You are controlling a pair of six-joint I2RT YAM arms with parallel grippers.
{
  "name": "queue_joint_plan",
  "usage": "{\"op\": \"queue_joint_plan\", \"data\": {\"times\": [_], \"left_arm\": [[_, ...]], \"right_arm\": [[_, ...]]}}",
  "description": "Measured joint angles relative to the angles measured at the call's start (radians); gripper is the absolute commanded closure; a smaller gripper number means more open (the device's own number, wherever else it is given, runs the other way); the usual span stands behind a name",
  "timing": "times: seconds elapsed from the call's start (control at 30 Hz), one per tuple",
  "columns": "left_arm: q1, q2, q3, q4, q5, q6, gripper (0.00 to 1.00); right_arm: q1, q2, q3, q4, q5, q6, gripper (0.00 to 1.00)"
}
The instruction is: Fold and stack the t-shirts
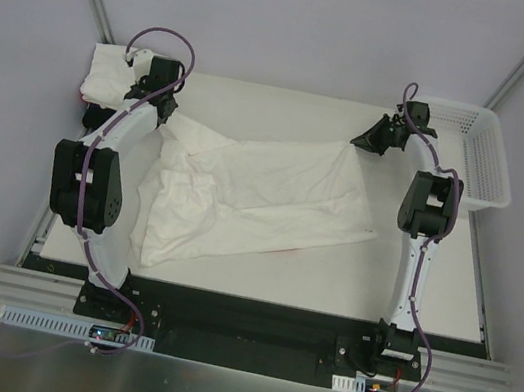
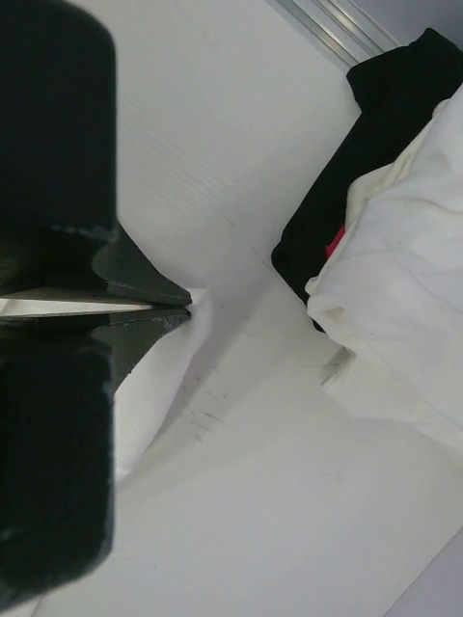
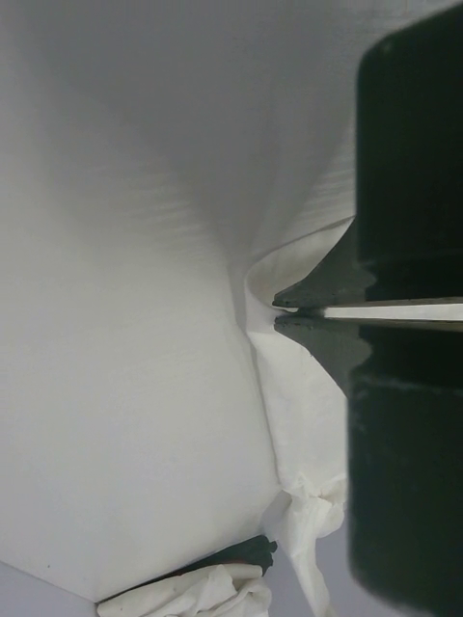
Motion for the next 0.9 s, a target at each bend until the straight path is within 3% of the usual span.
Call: {"op": "queue_joint_plan", "data": {"times": [0.2, 0.6, 0.9], "left_arm": [[0.000, 0.000, 0.020, -0.009, 0.005, 0.043, 1.00], [-0.006, 0.033, 0.281, -0.012, 0.084, 0.167, 1.00], [-0.018, 0.095, 0.359, -0.011, 0.133, 0.222, 1.00]], "right_arm": [[-0.003, 0.000, 0.000, -0.016, 0.004, -0.010, 0.99], [0.003, -0.002, 0.000, -0.020, 0.010, -0.028, 0.99], [0.025, -0.051, -0.021, -0.021, 0.031, -0.046, 0.99]]}}
